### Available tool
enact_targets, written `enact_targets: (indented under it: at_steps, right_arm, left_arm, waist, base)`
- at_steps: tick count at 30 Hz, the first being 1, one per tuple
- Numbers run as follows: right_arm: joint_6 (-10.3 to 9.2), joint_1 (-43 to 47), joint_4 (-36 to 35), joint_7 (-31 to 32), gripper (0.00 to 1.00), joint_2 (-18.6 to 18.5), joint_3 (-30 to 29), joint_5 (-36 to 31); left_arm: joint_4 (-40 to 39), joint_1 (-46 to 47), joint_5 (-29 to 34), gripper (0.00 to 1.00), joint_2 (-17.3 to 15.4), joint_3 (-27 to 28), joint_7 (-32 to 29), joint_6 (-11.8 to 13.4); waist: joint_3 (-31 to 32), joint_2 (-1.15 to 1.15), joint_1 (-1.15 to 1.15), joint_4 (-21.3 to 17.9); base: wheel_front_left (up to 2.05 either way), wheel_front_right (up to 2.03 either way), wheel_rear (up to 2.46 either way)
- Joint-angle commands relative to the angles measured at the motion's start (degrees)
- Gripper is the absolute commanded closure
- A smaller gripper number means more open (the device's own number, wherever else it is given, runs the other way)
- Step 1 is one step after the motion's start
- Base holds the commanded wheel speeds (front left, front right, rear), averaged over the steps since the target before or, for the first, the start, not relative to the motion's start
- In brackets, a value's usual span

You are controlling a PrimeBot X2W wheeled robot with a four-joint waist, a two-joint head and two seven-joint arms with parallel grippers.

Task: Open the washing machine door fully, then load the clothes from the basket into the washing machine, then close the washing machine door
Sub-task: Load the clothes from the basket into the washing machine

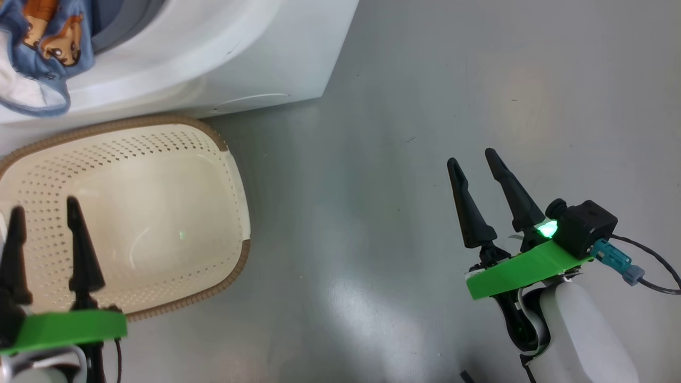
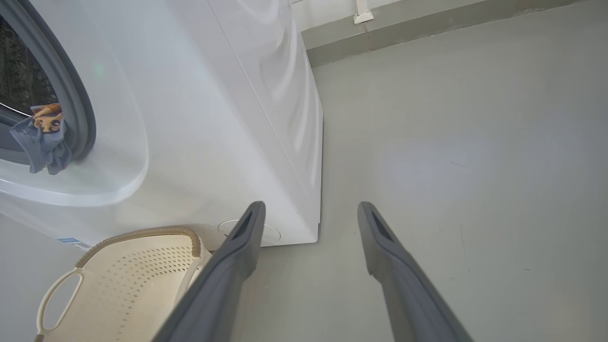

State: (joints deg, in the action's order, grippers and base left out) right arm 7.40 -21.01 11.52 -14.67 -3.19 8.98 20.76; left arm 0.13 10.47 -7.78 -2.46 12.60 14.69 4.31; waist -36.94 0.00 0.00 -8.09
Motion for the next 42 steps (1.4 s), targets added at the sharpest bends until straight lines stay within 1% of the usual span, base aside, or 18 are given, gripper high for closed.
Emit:
enact_targets:
  at_steps: [1,6,16,26,31,37,42]
  right_arm:
    - [0.09,2.5,-1.0,-0.3,0.0,0.2,1.6,-0.2]
    - [0.09,2.8,-1.0,-0.3,0.0,0.1,1.6,-0.2]
    - [0.09,2.9,-0.9,-0.3,0.0,-0.1,1.9,-0.3]
    - [0.09,2.9,-0.8,-0.3,0.0,-0.2,1.7,-0.2]
    - [0.09,2.8,-0.8,-0.3,0.0,-0.1,1.6,0.2]
    - [0.09,2.6,-0.5,-0.3,0.0,-0.1,2.1,0.3]
    - [0.09,2.2,-0.2,-0.3,0.0,0.0,2.5,0.6]
  left_arm:
    - [-0.8,-2.4,0.4,0.0,-0.5,1.9,0.3,0.5]
    - [0.3,-5.4,-0.9,0.0,-0.5,1.4,0.3,1.1]
    - [1.3,-8.2,-3.4,0.0,-0.4,-1.4,0.3,4.0]
    - [0.9,-8.4,-3.4,0.0,-0.4,-2.4,0.3,5.1]
    - [-1.1,-6.4,-2.5,0.0,-0.4,-3.0,0.3,4.4]
    - [-2.8,-2.0,-2.1,0.0,-0.5,-2.7,0.3,1.8]
    - [-3.7,4.0,-1.1,0.0,-2.2,-2.5,0.3,-0.3]
  waist:
    - [0.1,0.0,0.0,0.0]
    - [0.4,0.0,0.0,0.0]
    - [0.6,0.0,0.0,0.3]
    - [0.6,0.0,0.0,0.4]
    - [0.7,0.0,0.0,0.3]
    - [0.7,0.0,0.0,-0.1]
    - [0.7,0.0,0.0,-0.8]
  base:
    - [0.0,0.0,0.0]
    - [0.0,0.0,0.0]
    - [0.0,0.0,0.0]
    - [0.0,0.0,0.0]
    - [0.0,0.0,0.0]
    - [0.0,0.0,0.0]
    - [0.0,0.0,0.0]
